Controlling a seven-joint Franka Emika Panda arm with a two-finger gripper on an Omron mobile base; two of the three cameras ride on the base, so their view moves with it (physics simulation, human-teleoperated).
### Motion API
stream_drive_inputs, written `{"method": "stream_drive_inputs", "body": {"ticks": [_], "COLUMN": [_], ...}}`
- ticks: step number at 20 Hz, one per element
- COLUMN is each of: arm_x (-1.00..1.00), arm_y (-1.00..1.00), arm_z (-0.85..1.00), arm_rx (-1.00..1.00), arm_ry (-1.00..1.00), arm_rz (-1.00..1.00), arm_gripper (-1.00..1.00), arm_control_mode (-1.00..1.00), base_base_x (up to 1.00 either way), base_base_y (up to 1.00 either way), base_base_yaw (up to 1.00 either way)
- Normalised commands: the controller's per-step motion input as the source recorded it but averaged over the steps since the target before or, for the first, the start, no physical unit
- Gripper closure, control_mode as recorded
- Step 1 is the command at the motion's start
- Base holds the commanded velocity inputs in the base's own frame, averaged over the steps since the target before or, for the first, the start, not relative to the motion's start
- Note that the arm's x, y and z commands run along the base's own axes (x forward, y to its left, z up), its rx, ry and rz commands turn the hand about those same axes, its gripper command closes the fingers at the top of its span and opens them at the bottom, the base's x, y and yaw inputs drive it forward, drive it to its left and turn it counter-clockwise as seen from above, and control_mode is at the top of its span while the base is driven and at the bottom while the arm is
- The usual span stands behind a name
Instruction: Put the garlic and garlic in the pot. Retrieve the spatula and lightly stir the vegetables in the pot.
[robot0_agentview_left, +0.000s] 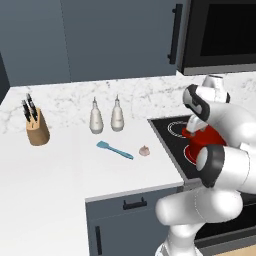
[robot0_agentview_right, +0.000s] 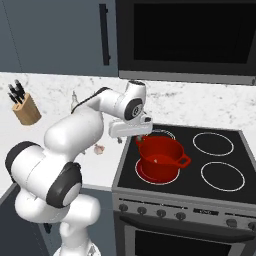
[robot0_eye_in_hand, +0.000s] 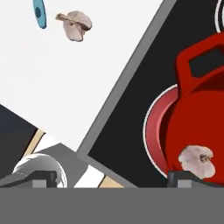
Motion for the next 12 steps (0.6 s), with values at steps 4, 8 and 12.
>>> {"method": "stream_drive_inputs", "body": {"ticks": [4, 8, 12], "arm_x": [0.0, -0.02, 0.0], "arm_y": [0.55, 0.58, 0.62], "arm_z": [0.0, 0.0, 0.0], "arm_rx": [0.02, 0.0, 0.0], "arm_ry": [0.03, 0.01, 0.06], "arm_rz": [0.0, 0.0, 0.0], "arm_gripper": [-1.0, -1.0, -1.0], "arm_control_mode": [-1.0, -1.0, -1.0], "base_base_x": [0.0, 0.0, 0.0], "base_base_y": [0.0, 0.0, 0.0], "base_base_yaw": [0.0, 0.0, 0.0]}}
